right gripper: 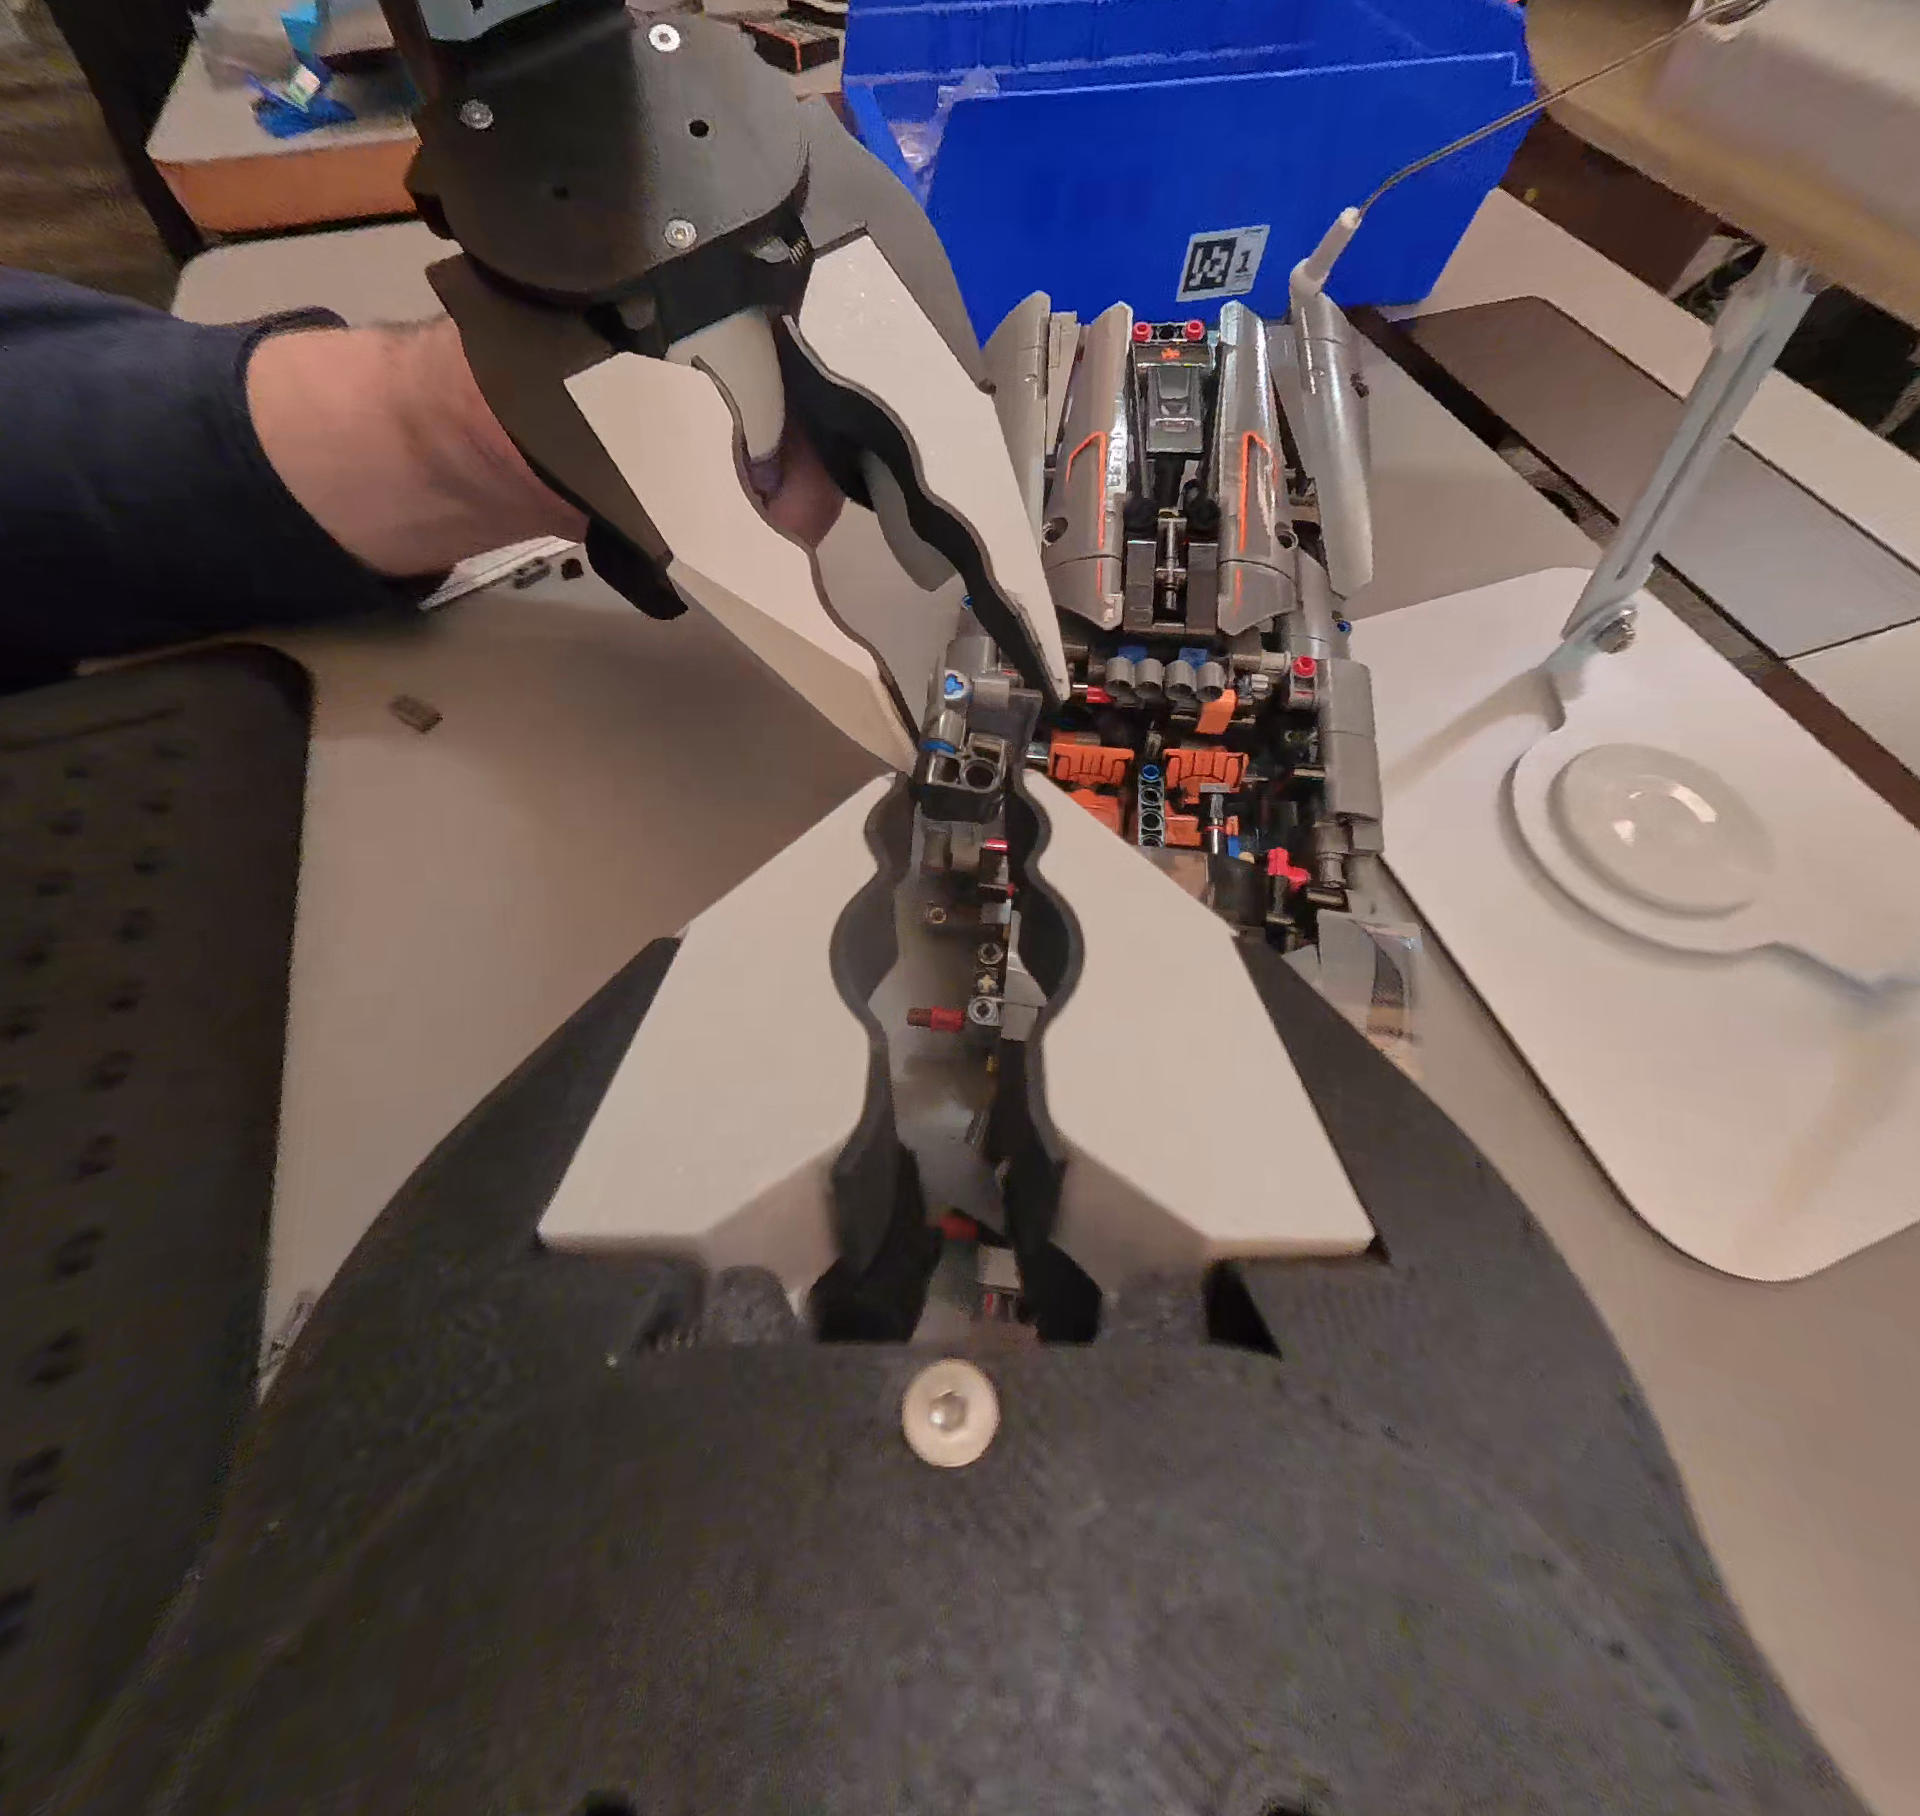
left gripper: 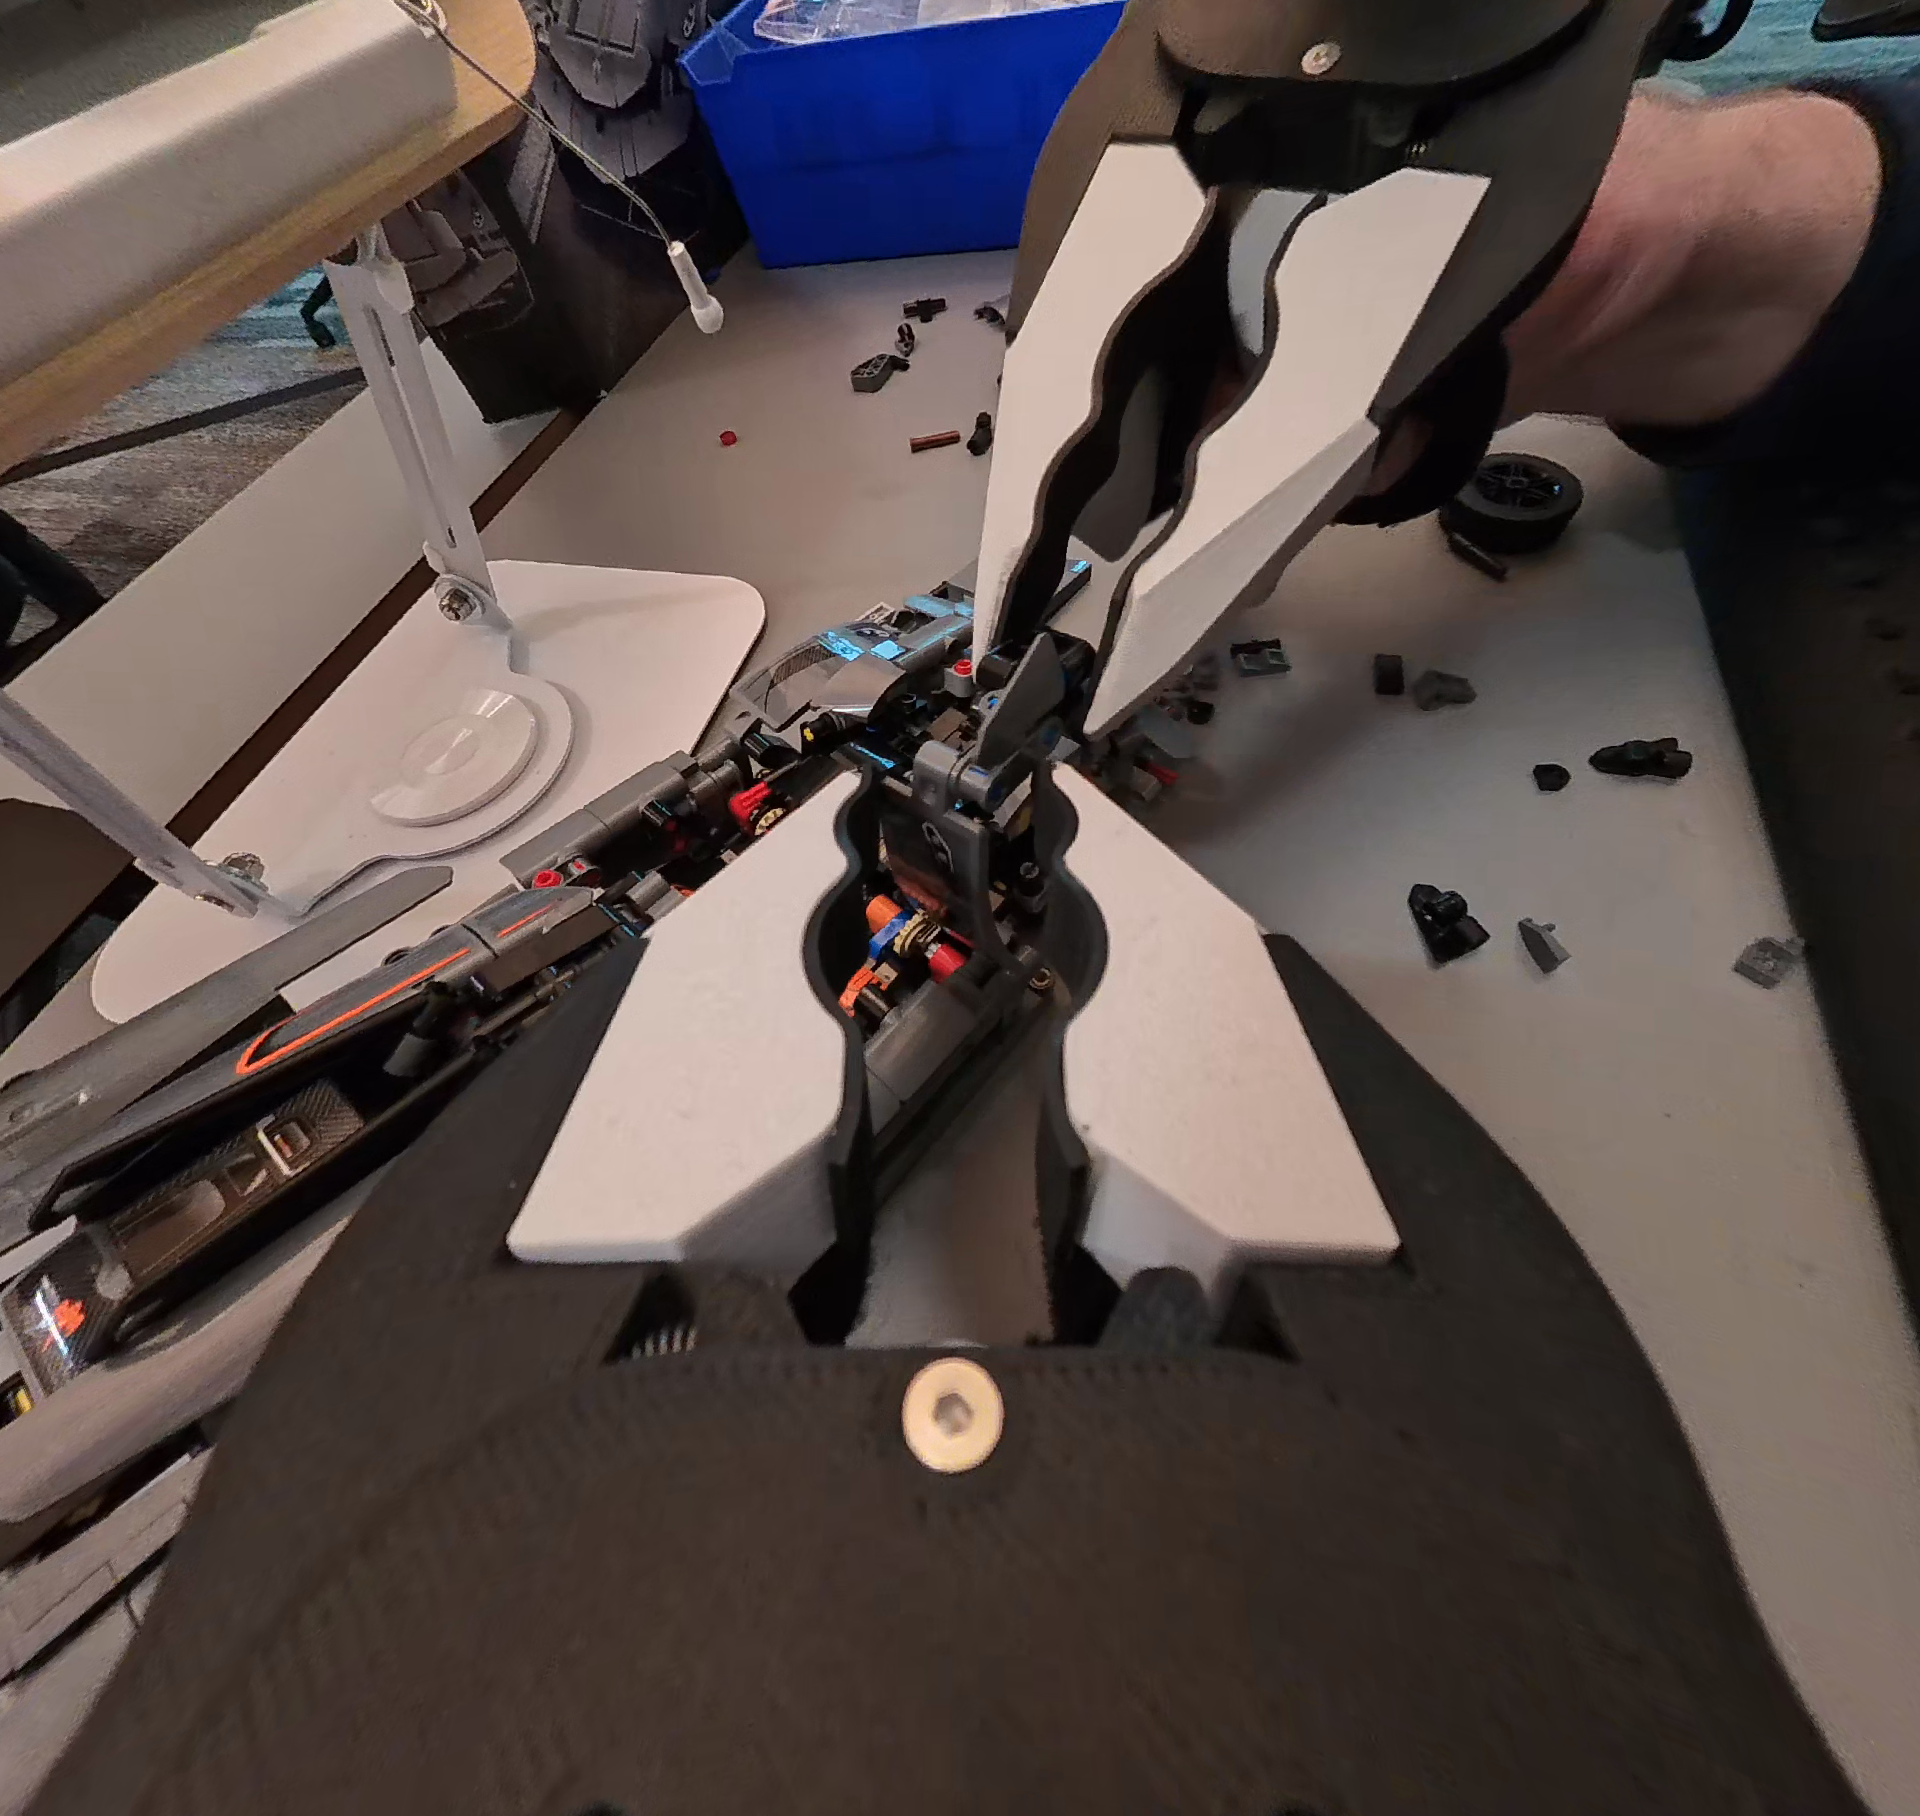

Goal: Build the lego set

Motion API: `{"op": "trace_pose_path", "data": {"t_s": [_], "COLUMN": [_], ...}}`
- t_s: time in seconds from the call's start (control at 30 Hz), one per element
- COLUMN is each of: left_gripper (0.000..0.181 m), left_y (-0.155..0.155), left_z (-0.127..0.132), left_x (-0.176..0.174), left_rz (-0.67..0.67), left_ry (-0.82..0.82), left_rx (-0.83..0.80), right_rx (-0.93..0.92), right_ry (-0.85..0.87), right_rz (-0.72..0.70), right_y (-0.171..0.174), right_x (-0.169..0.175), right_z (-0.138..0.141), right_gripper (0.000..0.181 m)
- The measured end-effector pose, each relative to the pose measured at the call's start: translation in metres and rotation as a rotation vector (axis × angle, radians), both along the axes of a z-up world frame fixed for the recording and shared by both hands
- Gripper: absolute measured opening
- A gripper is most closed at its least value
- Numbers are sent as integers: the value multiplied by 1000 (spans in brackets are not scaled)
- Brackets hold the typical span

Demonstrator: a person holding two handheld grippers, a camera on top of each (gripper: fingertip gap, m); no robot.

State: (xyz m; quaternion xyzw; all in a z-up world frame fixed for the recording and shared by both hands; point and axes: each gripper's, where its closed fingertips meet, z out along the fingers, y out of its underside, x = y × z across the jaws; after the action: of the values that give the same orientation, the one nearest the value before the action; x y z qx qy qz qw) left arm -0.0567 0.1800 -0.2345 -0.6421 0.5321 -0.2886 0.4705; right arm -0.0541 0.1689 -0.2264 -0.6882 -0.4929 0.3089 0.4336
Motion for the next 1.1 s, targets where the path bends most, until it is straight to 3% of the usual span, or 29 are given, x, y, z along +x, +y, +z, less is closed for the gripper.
{"op": "trace_pose_path", "data": {"t_s": [0.27, 0.47, 0.67, 1.1], "left_gripper": [26, 26, 19, 23], "left_y": [-1, -4, -11, -5], "left_z": [0, 2, 8, -9], "left_x": [0, -1, -1, 0], "left_rz": [-8, -24, -52, -4], "left_ry": [1, 9, 23, 144], "left_rx": [2, 12, 67, 118], "right_rx": [-18, 0, 6, 20], "right_ry": [9, 8, 34, 67], "right_rz": [22, 18, 14, -4], "right_y": [-1, -2, -1, 4], "right_x": [0, 11, 23, 38], "right_z": [0, 3, 5, 8], "right_gripper": [14, 32, 29, 24]}}
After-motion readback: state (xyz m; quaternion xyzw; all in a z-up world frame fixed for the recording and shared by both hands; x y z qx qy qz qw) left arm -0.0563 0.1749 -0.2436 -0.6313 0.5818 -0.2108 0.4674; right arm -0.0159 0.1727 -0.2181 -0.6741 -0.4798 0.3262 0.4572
